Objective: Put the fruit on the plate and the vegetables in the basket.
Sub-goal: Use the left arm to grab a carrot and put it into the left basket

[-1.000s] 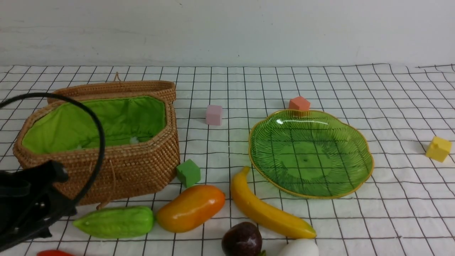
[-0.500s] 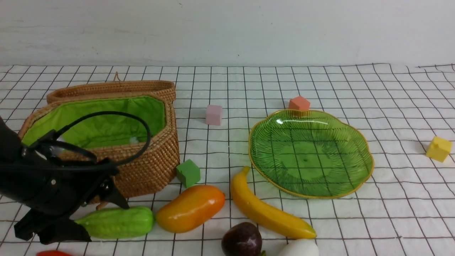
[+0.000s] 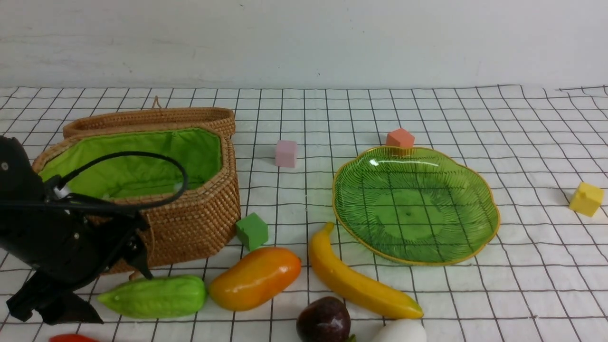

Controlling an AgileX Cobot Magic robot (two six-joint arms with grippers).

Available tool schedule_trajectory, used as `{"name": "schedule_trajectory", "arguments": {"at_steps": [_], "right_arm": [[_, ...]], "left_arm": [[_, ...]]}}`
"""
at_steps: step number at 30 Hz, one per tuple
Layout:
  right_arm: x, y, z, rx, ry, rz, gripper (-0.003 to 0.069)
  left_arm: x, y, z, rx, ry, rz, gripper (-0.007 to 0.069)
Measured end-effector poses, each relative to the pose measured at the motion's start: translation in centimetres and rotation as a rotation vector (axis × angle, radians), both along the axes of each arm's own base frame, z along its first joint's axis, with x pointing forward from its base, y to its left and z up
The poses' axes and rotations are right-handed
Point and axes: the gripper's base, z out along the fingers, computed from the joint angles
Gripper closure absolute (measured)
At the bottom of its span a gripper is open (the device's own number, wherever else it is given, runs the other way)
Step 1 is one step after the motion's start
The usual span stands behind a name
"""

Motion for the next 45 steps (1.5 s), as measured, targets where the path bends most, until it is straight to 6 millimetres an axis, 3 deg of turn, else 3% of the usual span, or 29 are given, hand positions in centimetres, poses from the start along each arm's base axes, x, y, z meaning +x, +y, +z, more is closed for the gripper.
{"name": "schedule_trajectory", "arguments": {"at_steps": [7, 12, 19, 25, 34, 39, 44, 45], "right_arm": [[0.0, 0.0, 0.0, 0.0, 0.0, 0.0, 0.0421], [0.0, 0.0, 0.0, -0.003, 0.0, 0.0, 0.0421], [0.0, 0.0, 0.0, -0.003, 0.0, 0.0, 0.0421], [0.0, 0.0, 0.0, -0.003, 0.0, 0.0, 0.0421], [0.0, 0.0, 0.0, -0.004, 0.0, 0.0, 0.0421], [0.0, 0.0, 0.0, -0.004, 0.0, 0.0, 0.0421], [0.0, 0.0, 0.0, -0.004, 0.0, 0.0, 0.0421], [0.0, 0.0, 0.0, -0.004, 0.0, 0.0, 0.0421]], "left_arm": [[-2.3, -0.2, 1.3, 0.089, 0.097, -0.058, 0.0037], [-4.3, 0.4, 2.3, 0.098, 0.084, 0.053, 0.0071], [-6.7, 0.4, -2.7, 0.017, 0.074, 0.23, 0.0109], [-6.3, 0.2, -5.6, -0.047, -0.027, 0.298, 0.0143], [-6.3, 0.2, -6.2, -0.027, 0.003, 0.262, 0.0264], [-7.3, 0.2, -4.9, -0.039, -0.007, 0.235, 0.0264], [-8.1, -0.1, 0.6, -0.143, -0.136, 0.252, 0.0264], [-7.8, -0.2, 3.2, -0.176, -0.241, 0.246, 0.0264]]}}
